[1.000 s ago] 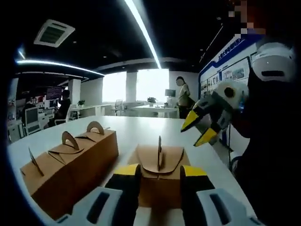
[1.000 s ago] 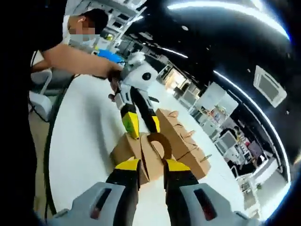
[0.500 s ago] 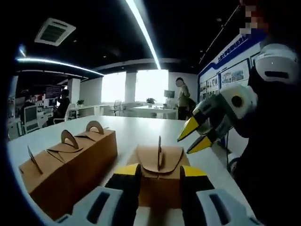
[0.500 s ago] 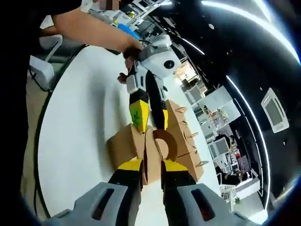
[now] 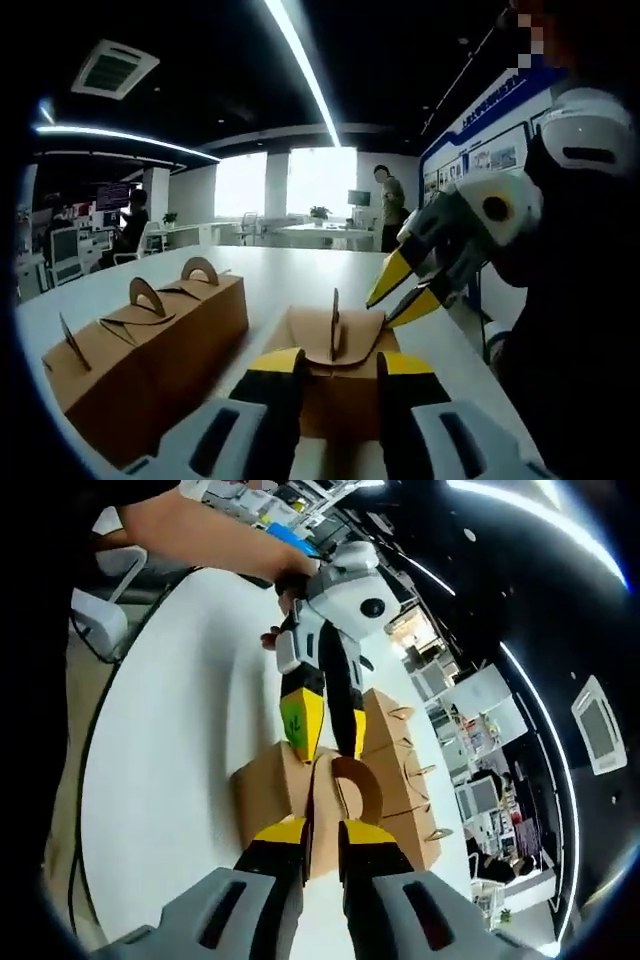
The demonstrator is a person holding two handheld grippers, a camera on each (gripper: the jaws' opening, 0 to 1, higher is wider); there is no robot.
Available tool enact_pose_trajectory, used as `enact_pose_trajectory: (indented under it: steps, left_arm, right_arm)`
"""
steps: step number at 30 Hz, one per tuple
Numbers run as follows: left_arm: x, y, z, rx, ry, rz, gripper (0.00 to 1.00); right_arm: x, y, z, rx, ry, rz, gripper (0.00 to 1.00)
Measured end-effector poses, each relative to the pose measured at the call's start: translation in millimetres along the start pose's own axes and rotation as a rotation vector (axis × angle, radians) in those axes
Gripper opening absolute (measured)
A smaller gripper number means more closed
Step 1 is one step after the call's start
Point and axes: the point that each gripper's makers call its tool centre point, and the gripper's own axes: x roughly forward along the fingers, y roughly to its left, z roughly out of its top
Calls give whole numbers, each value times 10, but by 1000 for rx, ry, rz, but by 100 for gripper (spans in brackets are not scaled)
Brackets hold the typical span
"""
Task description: Pick up one paper box from the group, open the paper box, and remove the item inside
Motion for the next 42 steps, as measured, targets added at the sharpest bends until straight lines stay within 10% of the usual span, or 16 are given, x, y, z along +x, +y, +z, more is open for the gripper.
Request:
enact_pose_trajectory:
  steps: [10, 15, 42]
  left_arm:
    - [3, -3, -14, -18, -6, -3, 31]
    - [16, -3, -9, -35, 15, 13, 30]
    - [29, 10, -28, -35, 31, 30, 30]
  right_arm:
    - [82, 50, 22, -104, 85, -8, 9]
    - [95, 44, 35, -258, 146, -152, 6]
    - [133, -39, 68, -108, -8, -291, 3]
